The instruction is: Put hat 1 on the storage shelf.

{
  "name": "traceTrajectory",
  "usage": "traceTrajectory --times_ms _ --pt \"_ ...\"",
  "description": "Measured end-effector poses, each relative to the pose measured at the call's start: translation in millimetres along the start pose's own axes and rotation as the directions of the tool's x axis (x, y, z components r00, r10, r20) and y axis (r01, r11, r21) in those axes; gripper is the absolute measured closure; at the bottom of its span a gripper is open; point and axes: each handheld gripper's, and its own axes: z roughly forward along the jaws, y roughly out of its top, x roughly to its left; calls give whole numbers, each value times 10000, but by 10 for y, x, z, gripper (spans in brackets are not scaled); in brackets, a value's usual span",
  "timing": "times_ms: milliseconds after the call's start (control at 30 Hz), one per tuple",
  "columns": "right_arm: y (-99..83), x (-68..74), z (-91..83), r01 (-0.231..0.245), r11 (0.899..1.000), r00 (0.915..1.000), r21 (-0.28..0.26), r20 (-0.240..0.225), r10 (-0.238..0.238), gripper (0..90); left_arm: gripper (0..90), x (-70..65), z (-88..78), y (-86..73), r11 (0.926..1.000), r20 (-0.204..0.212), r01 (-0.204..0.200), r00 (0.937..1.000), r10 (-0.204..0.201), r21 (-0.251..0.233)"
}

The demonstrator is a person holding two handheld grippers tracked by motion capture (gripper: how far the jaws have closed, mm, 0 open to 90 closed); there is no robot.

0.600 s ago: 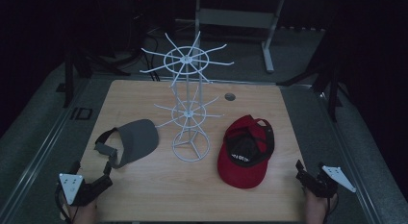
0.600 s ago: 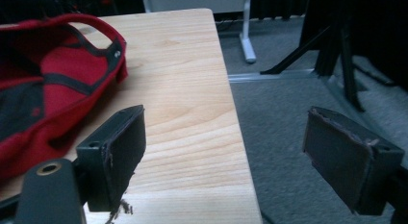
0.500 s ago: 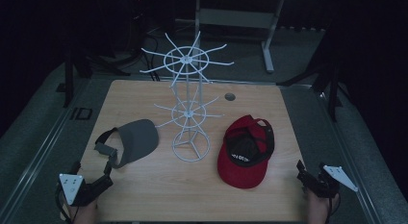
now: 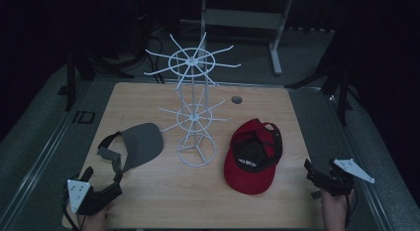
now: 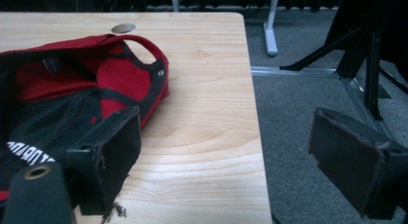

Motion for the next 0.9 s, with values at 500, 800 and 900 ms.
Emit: traceTrajectory --times_ms 500,800,900 --pt "290 201 336 230 9950 9937 972 -1118 -121 147 51 -48 -9 30 9975 -33 183 9998 -181 683" --pt "385 410 729 464 9890 9845 1407 -1738 -215 129 51 -71 1 30 9965 165 53 9998 -67 832" --pt "394 475 878 480 9837 9826 1733 -1853 -152 132 51 -80 2 30 9963 226 22 9997 -42 863"
